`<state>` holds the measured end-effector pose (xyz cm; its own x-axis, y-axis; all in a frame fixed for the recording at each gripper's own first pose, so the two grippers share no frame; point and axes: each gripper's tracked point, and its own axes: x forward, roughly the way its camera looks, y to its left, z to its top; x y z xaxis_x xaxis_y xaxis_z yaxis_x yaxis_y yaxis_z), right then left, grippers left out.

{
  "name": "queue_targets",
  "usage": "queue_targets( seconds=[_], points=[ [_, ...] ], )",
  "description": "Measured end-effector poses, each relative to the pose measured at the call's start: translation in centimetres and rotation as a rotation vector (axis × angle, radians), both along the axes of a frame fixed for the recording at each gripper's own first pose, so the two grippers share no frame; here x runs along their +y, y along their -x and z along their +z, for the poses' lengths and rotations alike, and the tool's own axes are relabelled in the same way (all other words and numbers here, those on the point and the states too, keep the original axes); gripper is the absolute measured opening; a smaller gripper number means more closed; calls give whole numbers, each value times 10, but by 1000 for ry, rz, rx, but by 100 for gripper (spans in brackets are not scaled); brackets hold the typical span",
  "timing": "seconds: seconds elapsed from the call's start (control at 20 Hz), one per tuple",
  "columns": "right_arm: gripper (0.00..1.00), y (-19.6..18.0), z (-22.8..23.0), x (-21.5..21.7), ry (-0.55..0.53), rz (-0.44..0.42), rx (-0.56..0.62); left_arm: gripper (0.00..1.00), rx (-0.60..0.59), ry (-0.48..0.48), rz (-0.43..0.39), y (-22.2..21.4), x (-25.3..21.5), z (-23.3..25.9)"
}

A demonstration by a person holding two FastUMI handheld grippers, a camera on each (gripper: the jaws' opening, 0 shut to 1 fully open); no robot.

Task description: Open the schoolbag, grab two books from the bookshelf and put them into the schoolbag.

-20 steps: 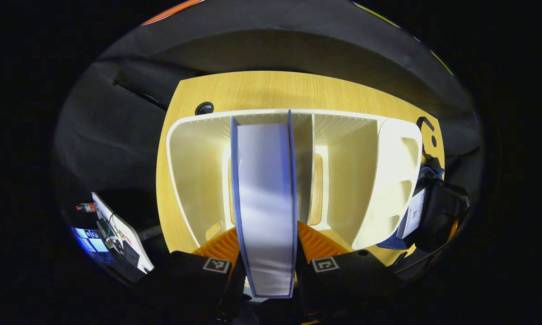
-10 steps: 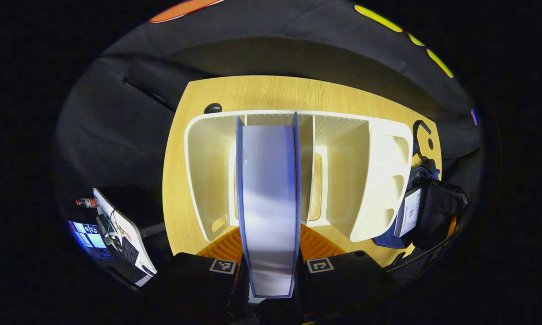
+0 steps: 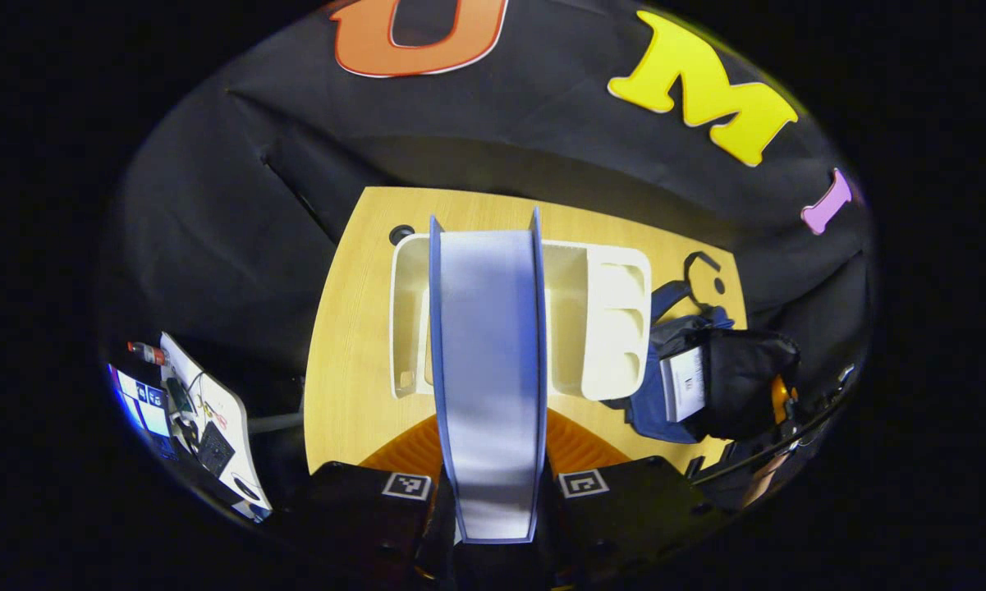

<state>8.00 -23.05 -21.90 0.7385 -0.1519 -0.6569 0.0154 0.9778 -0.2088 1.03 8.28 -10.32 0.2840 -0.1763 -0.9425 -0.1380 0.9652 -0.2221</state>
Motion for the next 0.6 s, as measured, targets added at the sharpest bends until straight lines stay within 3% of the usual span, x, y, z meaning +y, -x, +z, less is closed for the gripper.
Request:
queue_targets(
  seconds=[0.25, 0.6],
  points=[
    [1, 2, 1, 3, -4, 2, -4, 42, -141, 108, 19, 9, -7, 40],
    [1, 7, 4, 6, -13, 6, -5, 42, -297, 461, -28, 2, -98, 68]
  ],
)
